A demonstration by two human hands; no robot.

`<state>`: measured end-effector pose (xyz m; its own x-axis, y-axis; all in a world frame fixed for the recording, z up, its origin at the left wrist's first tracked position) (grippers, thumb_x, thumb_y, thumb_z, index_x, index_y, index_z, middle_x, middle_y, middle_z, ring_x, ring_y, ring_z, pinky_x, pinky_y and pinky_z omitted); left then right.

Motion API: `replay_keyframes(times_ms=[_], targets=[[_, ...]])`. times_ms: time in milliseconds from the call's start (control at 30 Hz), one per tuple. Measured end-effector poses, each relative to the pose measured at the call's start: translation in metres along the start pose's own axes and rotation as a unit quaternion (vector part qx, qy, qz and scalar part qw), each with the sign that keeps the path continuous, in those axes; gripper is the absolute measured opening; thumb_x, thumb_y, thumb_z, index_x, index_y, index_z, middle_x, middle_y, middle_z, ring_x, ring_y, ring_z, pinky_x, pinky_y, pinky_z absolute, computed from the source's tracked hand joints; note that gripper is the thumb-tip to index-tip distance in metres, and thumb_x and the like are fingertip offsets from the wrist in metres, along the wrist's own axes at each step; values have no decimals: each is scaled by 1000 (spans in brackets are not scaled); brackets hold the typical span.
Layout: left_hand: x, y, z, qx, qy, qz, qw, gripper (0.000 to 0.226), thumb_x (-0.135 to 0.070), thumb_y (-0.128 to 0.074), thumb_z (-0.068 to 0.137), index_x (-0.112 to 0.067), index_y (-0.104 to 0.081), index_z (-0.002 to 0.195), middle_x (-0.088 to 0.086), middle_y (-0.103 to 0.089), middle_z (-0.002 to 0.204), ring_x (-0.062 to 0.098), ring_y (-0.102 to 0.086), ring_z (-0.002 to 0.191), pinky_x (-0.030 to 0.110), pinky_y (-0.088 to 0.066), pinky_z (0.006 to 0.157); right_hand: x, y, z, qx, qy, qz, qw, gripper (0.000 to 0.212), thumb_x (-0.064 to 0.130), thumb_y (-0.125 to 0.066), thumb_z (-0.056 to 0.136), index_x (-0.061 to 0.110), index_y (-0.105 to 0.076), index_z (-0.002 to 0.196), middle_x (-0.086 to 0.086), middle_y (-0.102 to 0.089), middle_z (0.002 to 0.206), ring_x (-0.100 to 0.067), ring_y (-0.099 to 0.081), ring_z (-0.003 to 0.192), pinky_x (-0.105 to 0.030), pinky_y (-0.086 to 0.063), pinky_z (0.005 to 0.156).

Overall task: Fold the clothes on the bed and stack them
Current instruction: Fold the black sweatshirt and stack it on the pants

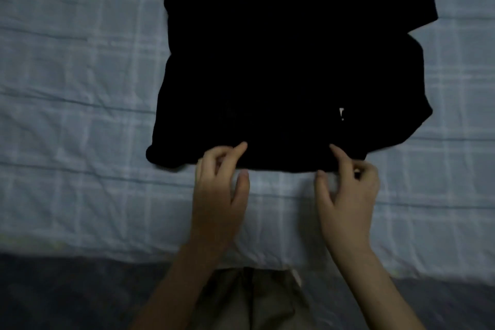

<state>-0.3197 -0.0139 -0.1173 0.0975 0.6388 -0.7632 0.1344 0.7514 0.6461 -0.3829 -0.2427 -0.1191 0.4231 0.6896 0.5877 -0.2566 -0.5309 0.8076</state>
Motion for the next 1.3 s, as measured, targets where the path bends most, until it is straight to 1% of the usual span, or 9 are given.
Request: replay_keyframes(times_ms=[67, 133, 267, 400, 533, 633, 900, 967, 1300], targets=[[28, -14, -23, 26, 151, -186, 971, 53, -29, -57, 88, -46, -46, 136, 3, -59, 120, 14, -63, 99, 27, -52, 86, -28, -10, -18, 35, -97, 172, 980, 50, 35, -54, 93, 38, -43, 142, -12, -54, 102, -2, -57, 87, -8, -44, 80], [50, -31, -31, 27, 270, -363, 891, 65, -25, -65, 81, -60, -40, 130, 11, -64, 115, 22, -69, 97, 36, -56, 86, -36, -35, -23, 101, -167, 353, 915, 59, 20, -57, 99, 50, -35, 144, -10, -66, 91, -17, -69, 86, -25, -57, 80], [66, -33, -12, -1, 266, -479, 837, 88, -3, -74, 76, -48, -33, 139, 6, -73, 96, 21, -69, 100, 35, -55, 93, -28, -55, 0, 127, -134, 440, 879, 74, 9, -55, 99, 53, -24, 149, 2, -73, 103, -31, -68, 106, -34, -56, 91], [70, -22, 11, -13, 234, -458, 858, 72, -4, -56, 96, -51, -30, 143, -8, -74, 101, 16, -66, 109, 37, -52, 97, -37, -45, 23, 14, -154, 448, 880, 81, 11, -62, 91, 48, -22, 151, 25, -69, 111, -17, -66, 109, -45, -51, 94], [66, -16, 15, -47, 231, -405, 883, 77, -11, -61, 94, -47, -21, 149, 9, -71, 112, 22, -67, 108, 40, -54, 95, -48, -37, 35, -43, -179, 501, 846, 83, 9, -73, 81, 41, -36, 149, 6, -53, 145, -22, -54, 131, -64, -41, 106], [67, -13, 11, -67, 238, -350, 904, 76, -22, -63, 95, -52, -18, 148, 26, -67, 107, 31, -69, 100, 46, -56, 91, -49, -40, 50, 15, -147, 454, 879, 82, 23, -81, 75, 42, -43, 145, 4, -51, 147, -18, -51, 134, -56, -42, 109], [86, -19, 30, -41, 318, -277, 906, 80, -44, -70, 79, -51, -21, 142, -14, -52, 121, 9, -57, 111, 24, -50, 93, -54, -32, 45, 16, -97, 356, 929, 64, 23, -82, 77, 32, -56, 135, 16, -61, 129, 8, -56, 118, -9, -47, 92], [73, -8, 20, -83, 272, -224, 932, 67, -31, -72, 85, -37, -34, 140, -18, -55, 116, 0, -56, 105, 7, -46, 83, -55, -29, 39, 15, -98, 339, 935, 62, 18, -81, 80, 28, -57, 136, 14, -61, 130, 9, -55, 117, -8, -45, 93], [59, 26, -91, -145, 277, -249, 917, 44, -3, -78, 78, -21, -57, 111, -14, -65, 103, -10, -62, 92, 8, -49, 77, -54, 16, -62, 102, -143, 300, 938, 63, 16, -79, 81, 36, -56, 137, 29, -60, 127, 8, -52, 123, -19, -44, 104]])
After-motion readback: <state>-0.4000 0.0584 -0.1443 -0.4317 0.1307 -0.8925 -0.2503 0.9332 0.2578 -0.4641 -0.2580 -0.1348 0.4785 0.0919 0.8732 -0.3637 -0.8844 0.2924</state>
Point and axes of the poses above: each hand's wrist, its own z-axis towards the middle knuckle, its own y-axis out of the back of the hand, x = y × z, the point moved 10 cm from there along z, towards the middle knuckle
